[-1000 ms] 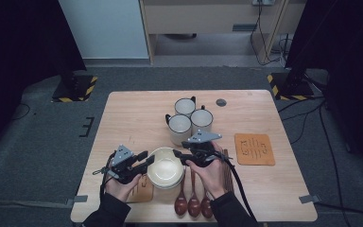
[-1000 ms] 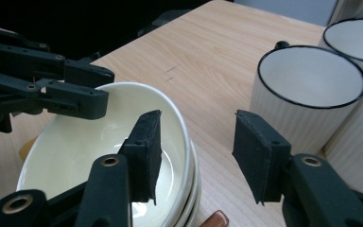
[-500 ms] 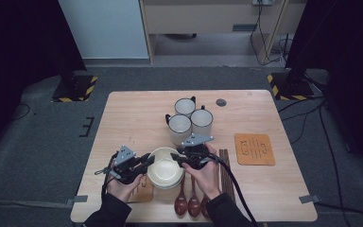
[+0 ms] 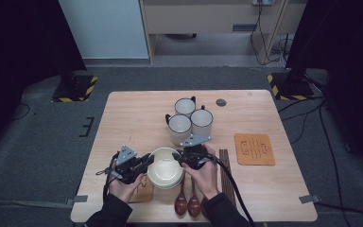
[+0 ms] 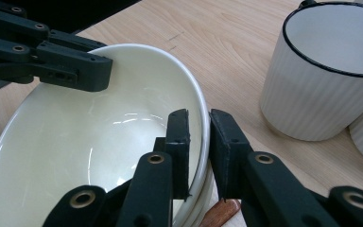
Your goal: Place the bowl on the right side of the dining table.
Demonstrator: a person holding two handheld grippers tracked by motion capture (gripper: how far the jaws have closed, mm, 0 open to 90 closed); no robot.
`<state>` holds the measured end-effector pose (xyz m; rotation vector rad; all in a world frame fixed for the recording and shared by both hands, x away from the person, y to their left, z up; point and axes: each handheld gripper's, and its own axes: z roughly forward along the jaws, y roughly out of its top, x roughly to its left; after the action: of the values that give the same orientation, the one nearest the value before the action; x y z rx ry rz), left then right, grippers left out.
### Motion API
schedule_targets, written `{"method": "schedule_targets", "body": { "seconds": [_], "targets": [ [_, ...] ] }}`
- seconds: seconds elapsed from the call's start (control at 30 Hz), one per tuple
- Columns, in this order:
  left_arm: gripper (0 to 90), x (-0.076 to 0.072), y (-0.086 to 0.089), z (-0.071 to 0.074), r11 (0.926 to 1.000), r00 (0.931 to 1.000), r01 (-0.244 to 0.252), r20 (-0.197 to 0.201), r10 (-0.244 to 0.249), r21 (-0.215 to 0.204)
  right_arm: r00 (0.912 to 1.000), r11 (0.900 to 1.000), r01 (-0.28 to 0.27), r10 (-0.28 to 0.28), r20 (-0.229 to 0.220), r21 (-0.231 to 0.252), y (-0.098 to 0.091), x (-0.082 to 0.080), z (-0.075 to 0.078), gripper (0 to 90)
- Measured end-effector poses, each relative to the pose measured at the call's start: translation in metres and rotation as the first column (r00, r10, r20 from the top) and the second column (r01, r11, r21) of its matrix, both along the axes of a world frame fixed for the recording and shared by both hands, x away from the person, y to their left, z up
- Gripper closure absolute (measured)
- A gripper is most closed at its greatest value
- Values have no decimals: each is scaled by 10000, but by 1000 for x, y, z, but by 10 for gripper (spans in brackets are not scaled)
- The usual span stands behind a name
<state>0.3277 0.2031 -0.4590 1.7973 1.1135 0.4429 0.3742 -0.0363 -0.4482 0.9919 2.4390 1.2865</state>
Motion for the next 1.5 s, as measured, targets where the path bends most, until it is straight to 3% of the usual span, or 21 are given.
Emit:
{"method": "schedule_targets", "body": {
  "seconds": [0.23, 0.5, 1.2, 1.5],
  "targets": [
    [814, -1, -2, 1, 9997, 9997, -174, 148, 172, 144, 9998, 9995, 204, -203, 12, -246, 4, 0, 0, 805],
    [820, -1, -3, 2, 9996, 9997, -189, 160, 185, 212, 9982, 9956, 520, -494, 343, -780, 11, -4, 2, 833],
    [787, 2, -4, -2, 9999, 10000, -62, 60, 61, 134, 9974, 9947, 603, -568, 443, -829, 11, -6, 5, 837],
    [779, 5, -8, 1, 9996, 9996, -266, 96, 266, -15, 9933, 9948, 688, -613, 978, -752, 10, -9, 18, 836]
  ]
}}
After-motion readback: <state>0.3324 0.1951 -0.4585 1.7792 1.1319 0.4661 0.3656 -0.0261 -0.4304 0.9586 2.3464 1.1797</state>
